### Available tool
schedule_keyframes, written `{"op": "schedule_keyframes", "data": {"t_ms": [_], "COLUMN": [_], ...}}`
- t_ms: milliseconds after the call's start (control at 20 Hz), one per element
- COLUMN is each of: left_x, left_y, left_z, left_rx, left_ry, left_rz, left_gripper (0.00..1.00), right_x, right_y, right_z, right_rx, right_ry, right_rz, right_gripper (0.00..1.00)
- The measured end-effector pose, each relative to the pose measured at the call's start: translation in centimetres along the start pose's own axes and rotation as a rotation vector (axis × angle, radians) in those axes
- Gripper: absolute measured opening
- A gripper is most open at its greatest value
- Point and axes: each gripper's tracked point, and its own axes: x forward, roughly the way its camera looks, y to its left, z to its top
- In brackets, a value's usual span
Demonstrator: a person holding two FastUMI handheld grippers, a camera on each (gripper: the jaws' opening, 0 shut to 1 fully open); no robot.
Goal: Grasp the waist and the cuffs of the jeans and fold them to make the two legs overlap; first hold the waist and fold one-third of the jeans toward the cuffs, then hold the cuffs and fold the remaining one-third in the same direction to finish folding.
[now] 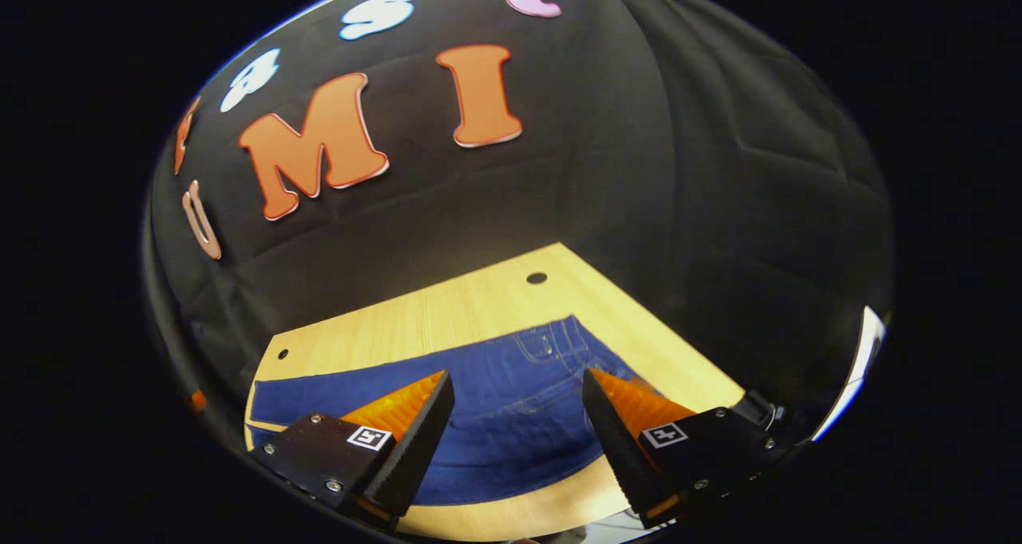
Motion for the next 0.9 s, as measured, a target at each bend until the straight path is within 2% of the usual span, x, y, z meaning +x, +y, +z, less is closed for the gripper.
{"op": "schedule_keyframes", "data": {"t_ms": [200,350,650,750,900], "left_x": [1.9,2.6,5.3,5.4,5.2], "left_y": [2.8,5.2,8.7,9.7,11.2], "left_z": [-3.5,-5.9,-11.8,-13.0,-15.1], "left_rx": [-0.175,-0.304,-0.606,-0.687,-0.790], "left_ry": [0.129,0.219,0.412,0.455,0.511], "left_rz": [0.008,0.023,0.041,0.046,0.046], "left_gripper": [0.98,0.98,0.99,0.96,0.98], "right_x": [1.2,2.2,3.6,4.0,4.5], "right_y": [-0.7,-1.0,-1.1,-0.8,-0.3], "right_z": [-2.5,-3.4,-5.1,-5.9,-7.2], "right_rx": [0.149,0.223,0.217,0.233,0.276], "right_ry": [0.125,0.176,0.245,0.273,0.311], "right_rz": [0.004,0.007,-0.009,-0.009,-0.006], "right_gripper": [0.98,0.98,0.98,0.98,0.98]}}
